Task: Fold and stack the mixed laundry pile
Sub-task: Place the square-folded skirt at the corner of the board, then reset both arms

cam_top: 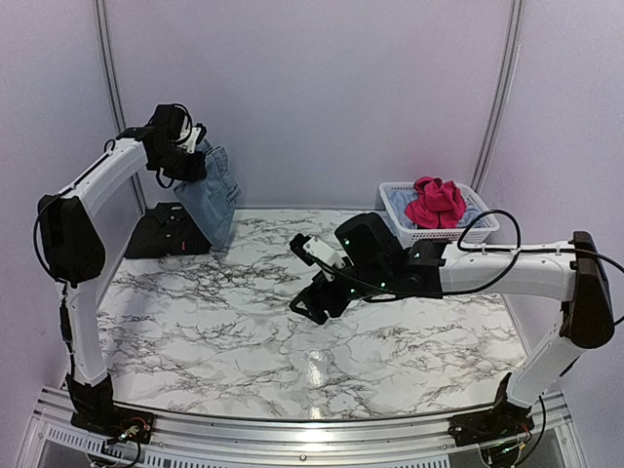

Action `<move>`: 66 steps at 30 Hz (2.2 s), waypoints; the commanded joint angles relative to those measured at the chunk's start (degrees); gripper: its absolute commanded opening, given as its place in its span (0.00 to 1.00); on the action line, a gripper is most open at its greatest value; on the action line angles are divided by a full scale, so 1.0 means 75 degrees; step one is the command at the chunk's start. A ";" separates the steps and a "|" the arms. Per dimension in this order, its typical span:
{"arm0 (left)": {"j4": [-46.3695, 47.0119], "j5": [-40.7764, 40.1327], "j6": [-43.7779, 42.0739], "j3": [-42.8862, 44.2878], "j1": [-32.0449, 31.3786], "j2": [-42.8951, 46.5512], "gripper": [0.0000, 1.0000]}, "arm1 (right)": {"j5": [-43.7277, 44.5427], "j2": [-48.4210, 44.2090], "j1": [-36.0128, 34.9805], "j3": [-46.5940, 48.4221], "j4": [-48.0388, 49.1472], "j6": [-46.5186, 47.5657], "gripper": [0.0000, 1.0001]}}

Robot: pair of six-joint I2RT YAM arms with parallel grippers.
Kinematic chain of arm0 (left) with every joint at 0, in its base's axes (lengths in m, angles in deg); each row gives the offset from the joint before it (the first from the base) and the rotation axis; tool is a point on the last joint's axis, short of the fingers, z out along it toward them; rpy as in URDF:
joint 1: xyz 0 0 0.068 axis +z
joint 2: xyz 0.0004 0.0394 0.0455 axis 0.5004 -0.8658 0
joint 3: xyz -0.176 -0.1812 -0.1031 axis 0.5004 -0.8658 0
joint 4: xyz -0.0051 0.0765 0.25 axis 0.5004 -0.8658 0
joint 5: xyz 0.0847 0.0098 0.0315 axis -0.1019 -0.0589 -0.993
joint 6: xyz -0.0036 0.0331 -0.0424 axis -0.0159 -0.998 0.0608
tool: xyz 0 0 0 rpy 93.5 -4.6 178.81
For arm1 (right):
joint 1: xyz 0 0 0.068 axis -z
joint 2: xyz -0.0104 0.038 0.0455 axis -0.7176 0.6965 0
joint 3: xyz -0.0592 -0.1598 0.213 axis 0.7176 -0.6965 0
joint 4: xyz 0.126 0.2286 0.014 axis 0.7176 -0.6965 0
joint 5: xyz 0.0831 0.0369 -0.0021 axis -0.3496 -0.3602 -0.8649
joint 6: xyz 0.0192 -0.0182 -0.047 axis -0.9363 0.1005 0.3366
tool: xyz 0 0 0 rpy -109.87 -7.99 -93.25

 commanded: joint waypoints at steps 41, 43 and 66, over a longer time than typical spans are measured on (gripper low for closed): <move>0.1177 -0.0757 0.1432 -0.0238 0.2841 -0.0134 0.99 | 0.0212 0.0095 0.1514 0.1444 -0.0813 0.0119 0.94; 0.1279 0.0087 0.1734 -0.0553 0.2820 0.0446 0.99 | 0.0463 -0.0182 0.1768 0.1393 -0.0689 0.0021 0.98; 0.1276 -0.0513 0.3151 -0.7096 -0.1785 0.5192 0.99 | 0.0372 -0.3526 0.3919 -0.2207 -0.1911 -0.2358 0.98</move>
